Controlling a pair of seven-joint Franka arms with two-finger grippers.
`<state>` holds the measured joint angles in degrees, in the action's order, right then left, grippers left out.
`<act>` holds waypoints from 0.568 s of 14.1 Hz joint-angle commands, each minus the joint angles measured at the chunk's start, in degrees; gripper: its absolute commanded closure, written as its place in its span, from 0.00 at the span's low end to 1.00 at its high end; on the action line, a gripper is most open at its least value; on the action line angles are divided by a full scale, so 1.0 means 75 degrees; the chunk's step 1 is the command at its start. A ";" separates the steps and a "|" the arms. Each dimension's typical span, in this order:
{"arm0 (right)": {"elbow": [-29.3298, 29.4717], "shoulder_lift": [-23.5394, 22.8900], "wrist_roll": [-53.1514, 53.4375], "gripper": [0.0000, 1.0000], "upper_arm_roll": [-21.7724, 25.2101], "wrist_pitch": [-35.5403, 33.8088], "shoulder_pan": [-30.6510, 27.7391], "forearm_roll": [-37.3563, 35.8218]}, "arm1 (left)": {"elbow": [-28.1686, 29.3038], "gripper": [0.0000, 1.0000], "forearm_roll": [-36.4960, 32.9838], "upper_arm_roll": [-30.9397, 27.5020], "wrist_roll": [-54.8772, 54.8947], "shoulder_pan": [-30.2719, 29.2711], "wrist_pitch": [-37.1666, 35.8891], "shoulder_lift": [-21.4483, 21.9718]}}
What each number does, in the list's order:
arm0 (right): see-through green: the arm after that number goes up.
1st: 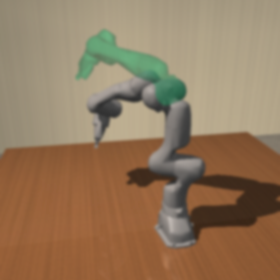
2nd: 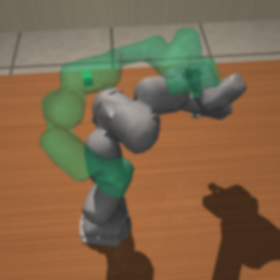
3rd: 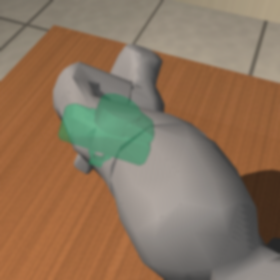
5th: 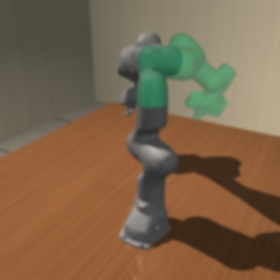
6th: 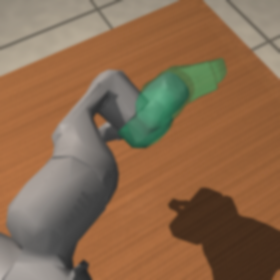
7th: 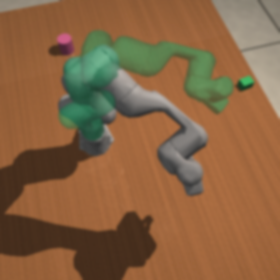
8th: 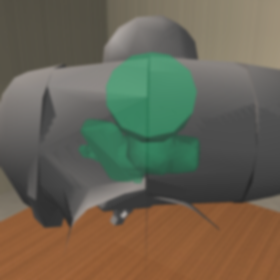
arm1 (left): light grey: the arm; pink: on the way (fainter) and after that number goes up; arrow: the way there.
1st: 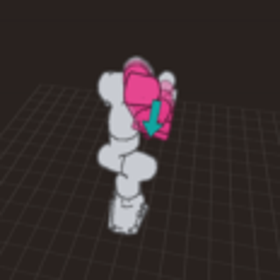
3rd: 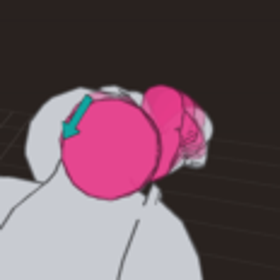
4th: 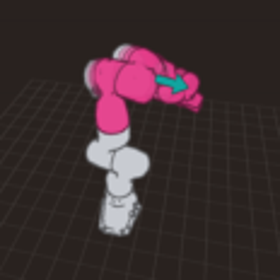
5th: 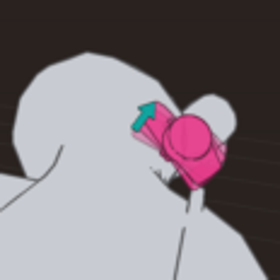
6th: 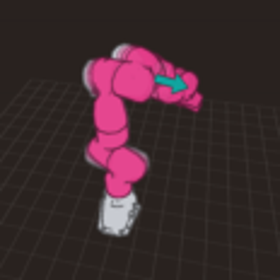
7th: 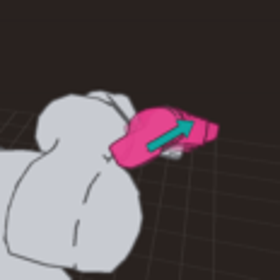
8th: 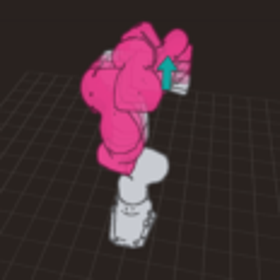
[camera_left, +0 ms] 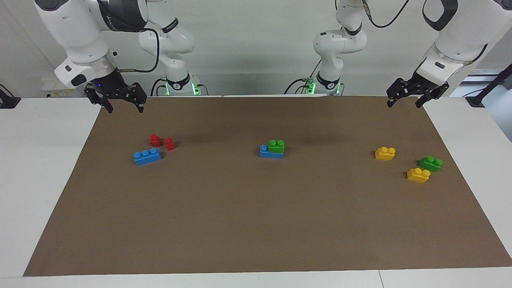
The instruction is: Remove green block with left arm and hold with right
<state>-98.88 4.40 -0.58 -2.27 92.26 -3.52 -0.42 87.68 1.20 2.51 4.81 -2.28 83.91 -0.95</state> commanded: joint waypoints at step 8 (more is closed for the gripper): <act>-0.0023 0.0034 0.0088 0.00 -0.0061 -0.0126 -0.0070 -0.0143 | -0.0031 0.00 0.0028 0.0052 0.0097 -0.0118 0.0038 0.0009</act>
<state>-98.88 4.40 -0.56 -2.24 92.20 -3.69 -0.42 87.68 1.20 2.51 4.86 -2.30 83.93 -0.95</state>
